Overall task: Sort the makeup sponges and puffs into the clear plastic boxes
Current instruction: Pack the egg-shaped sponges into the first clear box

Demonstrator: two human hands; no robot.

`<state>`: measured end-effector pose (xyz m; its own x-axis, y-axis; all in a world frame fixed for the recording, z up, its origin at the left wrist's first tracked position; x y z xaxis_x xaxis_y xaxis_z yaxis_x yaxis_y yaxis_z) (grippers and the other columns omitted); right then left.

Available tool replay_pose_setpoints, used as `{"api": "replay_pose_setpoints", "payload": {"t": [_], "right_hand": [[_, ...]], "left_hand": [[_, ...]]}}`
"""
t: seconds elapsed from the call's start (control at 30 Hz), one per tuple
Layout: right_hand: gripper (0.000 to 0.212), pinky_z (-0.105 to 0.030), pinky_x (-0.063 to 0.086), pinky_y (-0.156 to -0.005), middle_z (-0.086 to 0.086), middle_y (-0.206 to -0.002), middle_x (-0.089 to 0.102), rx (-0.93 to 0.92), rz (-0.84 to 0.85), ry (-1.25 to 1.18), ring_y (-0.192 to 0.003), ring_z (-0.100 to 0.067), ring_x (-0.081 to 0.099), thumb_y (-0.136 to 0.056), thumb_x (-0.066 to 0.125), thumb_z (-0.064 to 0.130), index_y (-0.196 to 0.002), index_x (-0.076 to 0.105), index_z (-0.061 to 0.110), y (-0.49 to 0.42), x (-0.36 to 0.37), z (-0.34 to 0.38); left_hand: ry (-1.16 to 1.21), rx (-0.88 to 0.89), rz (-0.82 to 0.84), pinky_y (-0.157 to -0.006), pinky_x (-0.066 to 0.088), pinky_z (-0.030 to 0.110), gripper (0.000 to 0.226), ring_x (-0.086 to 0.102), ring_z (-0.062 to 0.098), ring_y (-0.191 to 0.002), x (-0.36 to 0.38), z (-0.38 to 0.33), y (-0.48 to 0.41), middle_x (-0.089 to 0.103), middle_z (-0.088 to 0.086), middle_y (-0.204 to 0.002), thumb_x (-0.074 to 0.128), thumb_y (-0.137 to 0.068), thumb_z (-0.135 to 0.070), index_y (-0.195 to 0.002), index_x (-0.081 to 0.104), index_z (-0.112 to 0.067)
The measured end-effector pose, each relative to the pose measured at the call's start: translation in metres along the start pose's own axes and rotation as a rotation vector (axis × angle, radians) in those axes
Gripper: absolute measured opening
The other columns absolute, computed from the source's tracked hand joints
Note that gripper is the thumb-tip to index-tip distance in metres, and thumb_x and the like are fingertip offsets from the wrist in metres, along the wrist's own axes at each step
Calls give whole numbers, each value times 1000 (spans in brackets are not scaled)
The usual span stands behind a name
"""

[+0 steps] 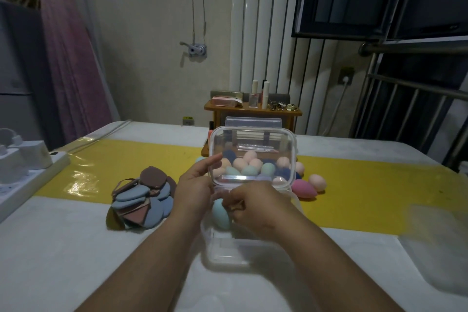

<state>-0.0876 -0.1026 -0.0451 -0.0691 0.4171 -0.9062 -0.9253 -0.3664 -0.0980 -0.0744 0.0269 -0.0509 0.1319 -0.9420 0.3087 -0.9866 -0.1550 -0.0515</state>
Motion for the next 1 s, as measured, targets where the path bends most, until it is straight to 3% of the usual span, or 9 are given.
{"api": "replay_pose_setpoints", "payload": {"t": [0.2, 0.33, 0.43, 0.53, 0.63, 0.7, 0.9, 1.0], "right_hand": [[29, -31, 53, -89, 5, -109, 72, 14, -41, -69, -99, -16, 65, -91, 60, 16, -113, 72, 30, 0, 0, -6], [27, -27, 53, -86, 7, -107, 72, 17, -100, -65, -96, -12, 64, -94, 59, 20, -115, 71, 33, 5, -8, -9], [25, -26, 53, -83, 8, -107, 71, 26, -183, -113, -97, -10, 62, -94, 59, 22, -114, 71, 31, 10, -15, -15], [21, -12, 44, -70, 14, -96, 68, 36, -364, -212, -87, -2, 60, -92, 61, 19, -106, 73, 30, 13, -19, -24], [20, -13, 45, -66, 16, -83, 68, 35, -593, -323, -80, 0, 62, -86, 64, 12, -90, 73, 29, 18, -25, -33], [20, -14, 44, -64, 18, -79, 66, 71, -660, -337, -78, 0, 61, -85, 63, 10, -87, 72, 28, 20, -30, -40], [21, -30, 53, -67, 7, -81, 68, 288, -709, -343, -78, -17, 63, -89, 59, 8, -82, 68, 26, 20, -36, -71], [18, -31, 51, -76, 1, -98, 70, 437, -622, -300, -90, -21, 62, -91, 59, 9, -94, 69, 24, 18, -34, -87]], "left_hand": [[-47, 9, -10, -53, 55, 20, 63, 68, 3, -72, -1, -1, -1, 66, -2, -103, 31, -80, 24, -111, 70, -14], [-45, 3, -12, -59, 60, 28, 68, 65, 14, -88, -2, 3, -6, 66, 1, -110, 28, -76, 26, -108, 71, -17], [-48, 6, -17, -60, 60, 29, 67, 64, 15, -89, -3, 2, -6, 65, 1, -110, 30, -76, 26, -110, 70, -16], [-50, 9, -16, -64, 60, 31, 64, 62, 15, -90, -1, 1, -4, 65, -1, -109, 33, -77, 25, -111, 70, -16], [-47, 12, -22, -64, 61, 30, 61, 62, 14, -87, -1, 0, -2, 65, -3, -105, 35, -80, 23, -111, 70, -16], [-54, 13, -24, -61, 60, 27, 61, 62, 12, -86, -1, -1, -1, 64, -4, -104, 36, -81, 23, -111, 70, -17], [-70, 32, -46, -52, 52, 15, 62, 61, 8, -84, -4, -1, -1, 65, -8, -102, 44, -77, 26, -105, 70, -23], [-73, 35, -49, -50, 50, 14, 62, 61, 6, -81, -4, 0, -1, 65, -10, -100, 45, -77, 26, -106, 70, -23]]}}
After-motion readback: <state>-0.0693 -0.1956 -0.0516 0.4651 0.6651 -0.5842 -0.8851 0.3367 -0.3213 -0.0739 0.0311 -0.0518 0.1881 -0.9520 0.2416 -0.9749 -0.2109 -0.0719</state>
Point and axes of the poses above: each hand's wrist, its own y-axis away from the middle knuckle, its own x-axis out of the palm, z = x × y, the point moved 1 cm from there along -y, towards the middle knuckle
